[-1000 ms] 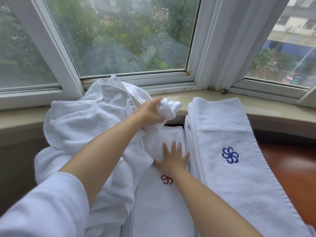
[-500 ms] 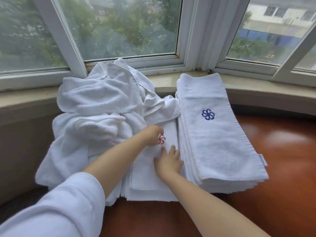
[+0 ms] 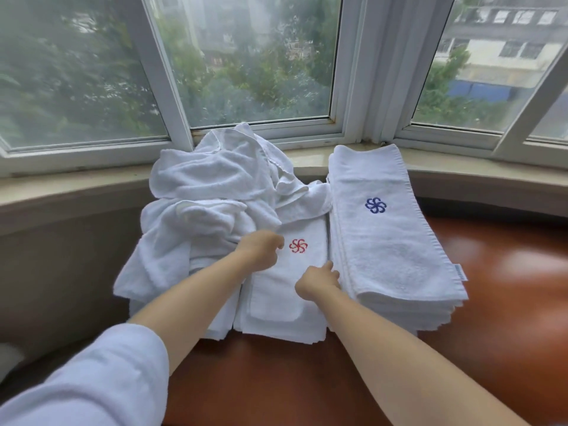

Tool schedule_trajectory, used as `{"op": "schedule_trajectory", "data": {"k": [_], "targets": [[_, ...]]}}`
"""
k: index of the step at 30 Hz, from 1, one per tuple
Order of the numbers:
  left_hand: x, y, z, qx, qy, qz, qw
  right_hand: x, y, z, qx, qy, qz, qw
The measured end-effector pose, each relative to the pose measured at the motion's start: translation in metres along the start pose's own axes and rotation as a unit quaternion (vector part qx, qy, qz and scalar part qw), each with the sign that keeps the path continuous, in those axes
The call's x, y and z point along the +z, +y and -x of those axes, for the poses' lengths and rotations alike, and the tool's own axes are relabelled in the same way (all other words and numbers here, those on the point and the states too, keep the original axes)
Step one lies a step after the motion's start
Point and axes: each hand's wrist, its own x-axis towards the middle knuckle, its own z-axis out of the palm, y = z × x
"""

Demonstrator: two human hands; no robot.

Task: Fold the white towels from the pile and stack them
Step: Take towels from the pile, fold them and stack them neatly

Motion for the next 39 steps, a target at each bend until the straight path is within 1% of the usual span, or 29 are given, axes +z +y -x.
{"op": "schedule_trajectory", "data": {"k": [2, 3, 5, 6, 7, 9, 10, 11, 12, 15, 16, 17, 18, 19, 20, 21, 22, 24, 27, 28, 30, 32, 33, 34, 35, 36, 37, 38, 39], "targets": [[-0.012, -0.004, 0.003, 0.007, 0.089, -0.033, 0.995, -0.011, -0.011, 0.0, -0.024, 0.028, 0.005, 0.999], [-0.018, -0.008, 0.005, -0.005, 0.143, -0.058, 0.988, -0.017, -0.017, 0.0, -0.045, 0.043, 0.002, 0.998], [-0.028, -0.02, 0.011, -0.074, 0.232, -0.074, 0.967, -0.029, -0.029, -0.001, -0.087, 0.066, -0.019, 0.994], [-0.032, -0.027, 0.014, -0.13, 0.245, -0.063, 0.959, -0.036, -0.035, -0.002, -0.104, 0.075, -0.039, 0.991], [-0.036, -0.034, 0.017, -0.191, 0.23, -0.049, 0.953, -0.042, -0.041, -0.002, -0.121, 0.085, -0.065, 0.987], [-0.047, -0.046, 0.022, -0.293, 0.146, -0.009, 0.945, -0.054, -0.054, -0.003, -0.159, 0.103, -0.104, 0.976], [-0.054, -0.052, 0.024, -0.322, 0.106, 0.022, 0.941, -0.058, -0.062, -0.003, -0.184, 0.111, -0.113, 0.97], [-0.059, -0.058, 0.026, -0.331, 0.084, 0.049, 0.939, -0.061, -0.069, -0.004, -0.212, 0.112, -0.124, 0.963], [-0.065, -0.064, 0.028, -0.319, 0.084, 0.059, 0.942, -0.063, -0.077, -0.005, -0.24, 0.109, -0.139, 0.955], [-0.078, -0.071, 0.035, -0.237, 0.112, 0.081, 0.962, -0.062, -0.097, -0.005, -0.297, 0.076, -0.183, 0.934], [-0.081, -0.071, 0.037, -0.207, 0.107, 0.132, 0.963, -0.061, -0.102, -0.004, -0.309, 0.062, -0.192, 0.929], [-0.084, -0.071, 0.037, -0.179, 0.099, 0.227, 0.952, -0.059, -0.106, -0.004, -0.316, 0.053, -0.186, 0.929], [-0.088, -0.071, 0.038, -0.155, 0.09, 0.346, 0.921, -0.057, -0.109, -0.004, -0.319, 0.05, -0.171, 0.931], [-0.093, -0.073, 0.039, -0.136, 0.087, 0.458, 0.874, -0.056, -0.111, -0.005, -0.319, 0.048, -0.16, 0.933], [-0.097, -0.077, 0.04, -0.119, 0.088, 0.535, 0.832, -0.055, -0.112, -0.007, -0.321, 0.047, -0.183, 0.928], [-0.101, -0.081, 0.041, -0.108, 0.092, 0.579, 0.803, -0.055, -0.112, -0.008, -0.324, 0.045, -0.238, 0.914], [-0.103, -0.085, 0.044, -0.099, 0.101, 0.606, 0.783, -0.056, -0.113, -0.009, -0.323, 0.03, -0.308, 0.895], [-0.105, -0.087, 0.048, -0.087, 0.12, 0.633, 0.76, -0.059, -0.112, -0.006, -0.318, 0.0, -0.391, 0.864], [-0.101, -0.082, 0.053, -0.073, 0.108, 0.632, 0.764, -0.062, -0.112, 0.002, -0.375, -0.006, -0.406, 0.833], [-0.101, -0.079, 0.055, -0.065, 0.096, 0.637, 0.762, -0.063, -0.113, 0.004, -0.39, -0.01, -0.412, 0.823], [-0.105, -0.077, 0.056, -0.053, 0.091, 0.654, 0.749, -0.063, -0.116, 0.007, -0.409, 0.012, -0.404, 0.818], [-0.108, -0.077, 0.057, -0.069, 0.137, 0.674, 0.722, -0.064, -0.117, 0.013, -0.402, 0.039, -0.428, 0.809], [-0.106, -0.08, 0.058, -0.095, 0.176, 0.679, 0.706, -0.063, -0.118, 0.015, -0.383, 0.031, -0.458, 0.801], [-0.103, -0.083, 0.058, -0.126, 0.224, 0.668, 0.699, -0.063, -0.119, 0.017, -0.358, 0.011, -0.495, 0.791], [-0.097, -0.089, 0.058, -0.16, 0.268, 0.624, 0.716, -0.062, -0.12, 0.018, -0.334, -0.017, -0.532, 0.778], [-0.09, -0.096, 0.058, -0.188, 0.294, 0.541, 0.765, -0.066, -0.123, 0.024, -0.302, -0.053, -0.584, 0.752], [-0.082, -0.103, 0.06, -0.213, 0.273, 0.43, 0.834, -0.071, -0.124, 0.029, -0.273, -0.074, -0.627, 0.726], [-0.076, -0.109, 0.062, -0.234, 0.218, 0.319, 0.892, -0.079, -0.126, 0.03, -0.248, -0.078, -0.661, 0.704], [-0.071, -0.112, 0.064, -0.249, 0.166, 0.216, 0.929, -0.09, -0.125, 0.03, -0.244, -0.064, -0.678, 0.691]]}}
